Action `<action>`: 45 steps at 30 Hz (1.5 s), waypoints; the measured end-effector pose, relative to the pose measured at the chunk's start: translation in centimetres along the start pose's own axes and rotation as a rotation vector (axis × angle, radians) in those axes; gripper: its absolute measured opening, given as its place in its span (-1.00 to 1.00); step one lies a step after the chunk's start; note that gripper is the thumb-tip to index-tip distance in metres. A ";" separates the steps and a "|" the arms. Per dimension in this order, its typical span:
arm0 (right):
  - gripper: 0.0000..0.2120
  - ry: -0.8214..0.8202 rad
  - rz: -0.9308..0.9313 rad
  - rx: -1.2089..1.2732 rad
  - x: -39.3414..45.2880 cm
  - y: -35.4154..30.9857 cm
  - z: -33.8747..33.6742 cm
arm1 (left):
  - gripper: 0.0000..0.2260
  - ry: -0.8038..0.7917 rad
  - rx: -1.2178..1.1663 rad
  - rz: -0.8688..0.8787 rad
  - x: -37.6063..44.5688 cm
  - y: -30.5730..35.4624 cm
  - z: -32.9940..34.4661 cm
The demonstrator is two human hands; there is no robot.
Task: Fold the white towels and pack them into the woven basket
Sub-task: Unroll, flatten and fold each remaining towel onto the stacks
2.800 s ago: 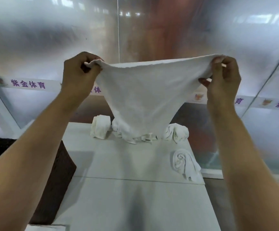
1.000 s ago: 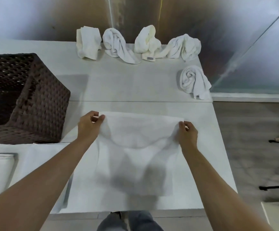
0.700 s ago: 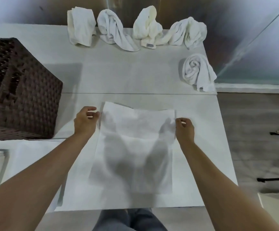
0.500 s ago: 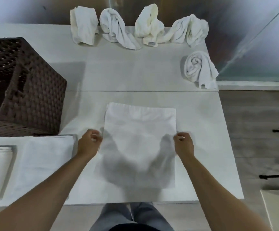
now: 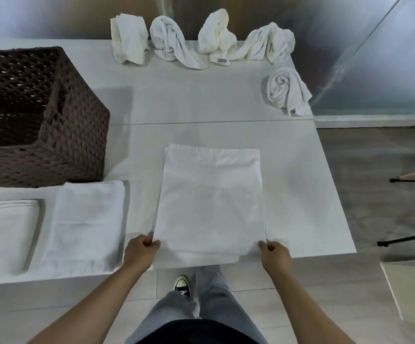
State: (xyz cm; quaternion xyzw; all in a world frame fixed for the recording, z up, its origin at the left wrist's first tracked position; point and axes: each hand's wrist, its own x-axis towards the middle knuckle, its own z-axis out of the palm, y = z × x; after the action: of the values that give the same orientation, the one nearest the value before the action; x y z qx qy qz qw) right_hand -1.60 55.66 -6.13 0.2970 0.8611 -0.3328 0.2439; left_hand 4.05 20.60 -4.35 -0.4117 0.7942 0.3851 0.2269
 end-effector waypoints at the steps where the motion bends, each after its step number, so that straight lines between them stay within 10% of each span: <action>1: -0.67 -0.012 0.023 0.019 -0.2 0.8 0.2 | -0.84 -0.020 0.012 -0.006 -0.4 -0.7 -0.1; 17: -0.82 -0.037 0.127 0.623 -9.0 5.6 -1.1 | -0.80 -0.113 -0.468 -0.069 -7.4 -6.4 -1.0; 30: -0.82 -0.304 0.037 1.153 -3.9 -5.0 -8.3 | -0.86 0.013 -1.002 0.006 -9.5 4.6 -4.4; 45: -0.68 -0.234 -0.009 1.103 5.5 -11.4 -5.2 | -0.70 0.044 -0.843 0.160 2.5 13.7 -3.4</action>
State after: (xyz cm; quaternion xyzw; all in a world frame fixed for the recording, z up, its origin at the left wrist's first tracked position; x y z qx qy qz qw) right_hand -14.29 54.39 -1.22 0.3380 0.5281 -0.7654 0.1452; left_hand -8.87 21.69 1.79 -0.4139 0.6013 0.6834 -0.0089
